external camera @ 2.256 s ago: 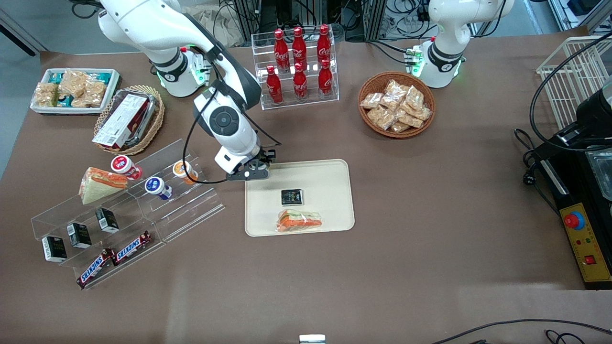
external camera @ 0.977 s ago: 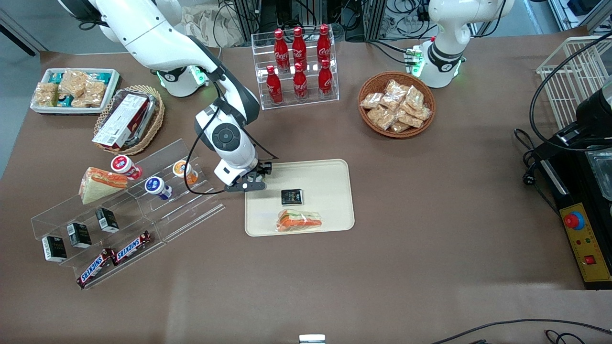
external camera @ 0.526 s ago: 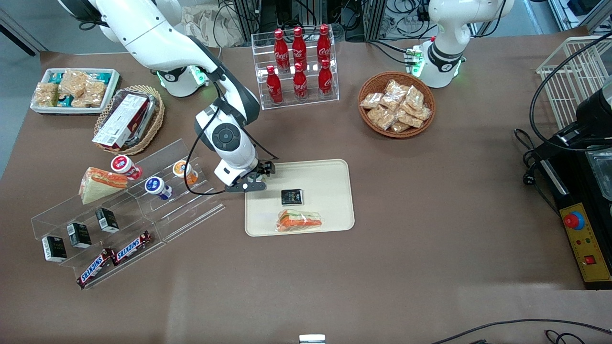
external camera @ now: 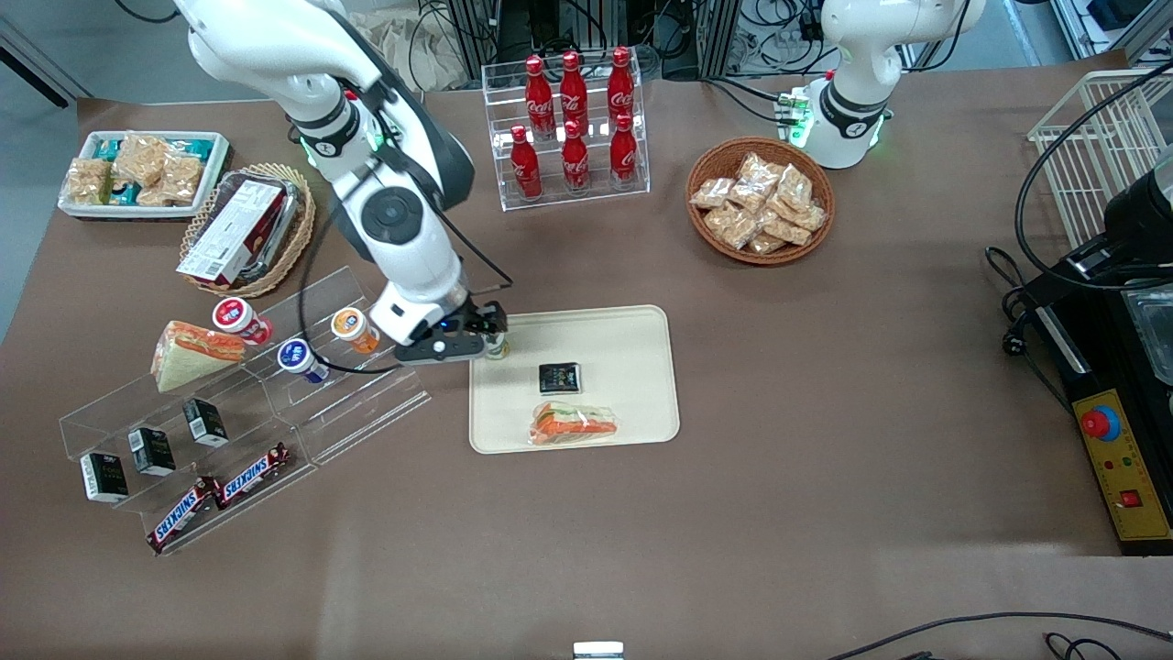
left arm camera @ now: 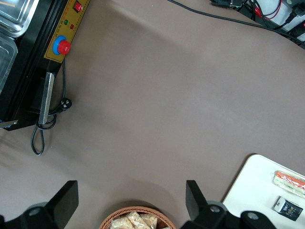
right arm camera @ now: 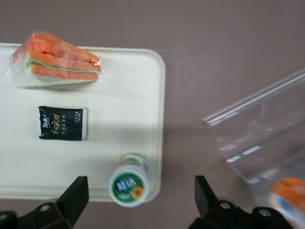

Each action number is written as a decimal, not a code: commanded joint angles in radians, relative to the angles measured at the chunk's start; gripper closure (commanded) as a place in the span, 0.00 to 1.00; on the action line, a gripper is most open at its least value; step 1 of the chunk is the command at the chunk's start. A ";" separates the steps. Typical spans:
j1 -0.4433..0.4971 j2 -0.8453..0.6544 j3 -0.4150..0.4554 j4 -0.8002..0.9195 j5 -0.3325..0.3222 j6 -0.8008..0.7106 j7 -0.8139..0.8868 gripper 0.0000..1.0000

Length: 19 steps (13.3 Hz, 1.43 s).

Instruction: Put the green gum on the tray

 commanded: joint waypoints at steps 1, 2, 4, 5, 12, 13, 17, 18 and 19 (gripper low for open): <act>-0.006 -0.035 -0.064 0.177 0.028 -0.272 -0.144 0.01; -0.006 -0.039 -0.098 0.253 0.092 -0.352 -0.196 0.01; -0.008 -0.047 -0.180 0.373 0.136 -0.492 -0.304 0.01; -0.033 -0.059 -0.196 0.403 0.134 -0.532 -0.350 0.01; -0.285 -0.147 -0.242 0.405 0.116 -0.600 -0.566 0.01; -0.308 -0.147 -0.242 0.398 0.116 -0.600 -0.570 0.01; -0.324 -0.147 -0.244 0.399 0.116 -0.598 -0.567 0.01; -0.327 -0.147 -0.244 0.399 0.116 -0.598 -0.567 0.01; -0.327 -0.147 -0.242 0.399 0.116 -0.598 -0.564 0.01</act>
